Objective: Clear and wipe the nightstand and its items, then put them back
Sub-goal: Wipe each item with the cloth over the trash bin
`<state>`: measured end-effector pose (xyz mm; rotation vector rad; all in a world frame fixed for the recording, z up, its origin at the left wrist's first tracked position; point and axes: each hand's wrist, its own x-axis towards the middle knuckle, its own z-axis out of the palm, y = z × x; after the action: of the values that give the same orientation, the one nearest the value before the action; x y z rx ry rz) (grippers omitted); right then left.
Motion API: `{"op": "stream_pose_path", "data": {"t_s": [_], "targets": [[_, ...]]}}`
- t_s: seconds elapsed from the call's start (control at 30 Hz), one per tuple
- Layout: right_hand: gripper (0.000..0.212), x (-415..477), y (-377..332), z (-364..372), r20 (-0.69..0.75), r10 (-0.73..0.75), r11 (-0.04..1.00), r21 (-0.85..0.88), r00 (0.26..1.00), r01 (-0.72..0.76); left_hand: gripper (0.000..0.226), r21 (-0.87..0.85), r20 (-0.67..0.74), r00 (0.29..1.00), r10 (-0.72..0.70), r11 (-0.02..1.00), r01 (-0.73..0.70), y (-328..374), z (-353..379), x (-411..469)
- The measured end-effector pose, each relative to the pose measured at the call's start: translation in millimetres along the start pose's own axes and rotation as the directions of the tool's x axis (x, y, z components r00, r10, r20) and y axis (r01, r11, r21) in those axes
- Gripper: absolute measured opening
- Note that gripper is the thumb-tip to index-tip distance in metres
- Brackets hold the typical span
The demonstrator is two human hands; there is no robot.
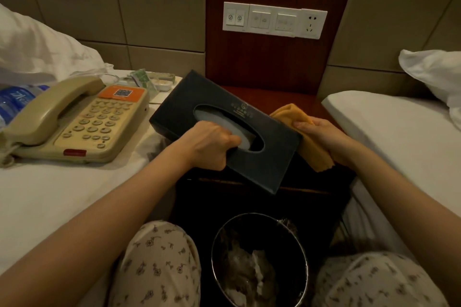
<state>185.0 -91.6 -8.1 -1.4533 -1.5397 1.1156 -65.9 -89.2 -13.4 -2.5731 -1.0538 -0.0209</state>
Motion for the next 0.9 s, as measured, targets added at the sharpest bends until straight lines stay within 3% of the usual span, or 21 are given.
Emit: {"op": "stream_pose_path", "data": {"t_s": [0.07,0.17,0.23,0.4,0.53,0.63,0.77,0.9], "targets": [[0.020,-0.1,6.9,0.4,-0.083,0.008,0.976,0.217,0.997,0.010,0.006,-0.113,-0.128,0.991,-0.044,0.993,0.029,-0.8,0.7,0.4],[0.029,2.9,10.9,21.2,-0.243,0.031,0.812,0.572,0.970,0.118,0.009,-0.264,-0.263,0.959,-0.108,0.964,0.036,-0.1,2.9,0.9],[0.030,5.6,8.3,41.6,-0.328,0.045,0.750,0.635,0.944,0.185,0.005,-0.351,-0.307,0.936,-0.171,0.935,0.055,1.2,3.4,2.3],[0.036,6.0,-3.6,74.9,-0.406,-0.046,0.775,0.562,0.913,0.289,0.020,-0.477,-0.192,0.875,-0.445,0.821,0.314,-6.8,-3.7,4.9],[0.023,-7.3,-13.3,79.0,-0.482,-0.141,0.804,0.454,0.865,0.384,0.016,-0.566,-0.174,0.809,-0.561,0.730,0.384,-6.8,-13.6,6.3],[0.019,-15.8,-11.4,89.2,-0.619,-0.200,0.829,0.306,0.760,0.467,0.014,-0.683,-0.123,0.780,-0.613,0.623,0.382,-2.7,-18.4,8.5],[0.034,-14.4,-12.6,100.7,-0.745,-0.313,0.845,0.065,0.589,0.531,0.023,-0.816,0.061,0.764,-0.643,0.408,0.409,7.5,-20.0,13.8],[0.040,-5.8,-7.7,98.8,-0.767,-0.382,0.862,-0.094,0.515,0.499,0.018,-0.827,0.187,0.745,-0.640,0.306,0.471,6.5,-17.1,21.5]]}}
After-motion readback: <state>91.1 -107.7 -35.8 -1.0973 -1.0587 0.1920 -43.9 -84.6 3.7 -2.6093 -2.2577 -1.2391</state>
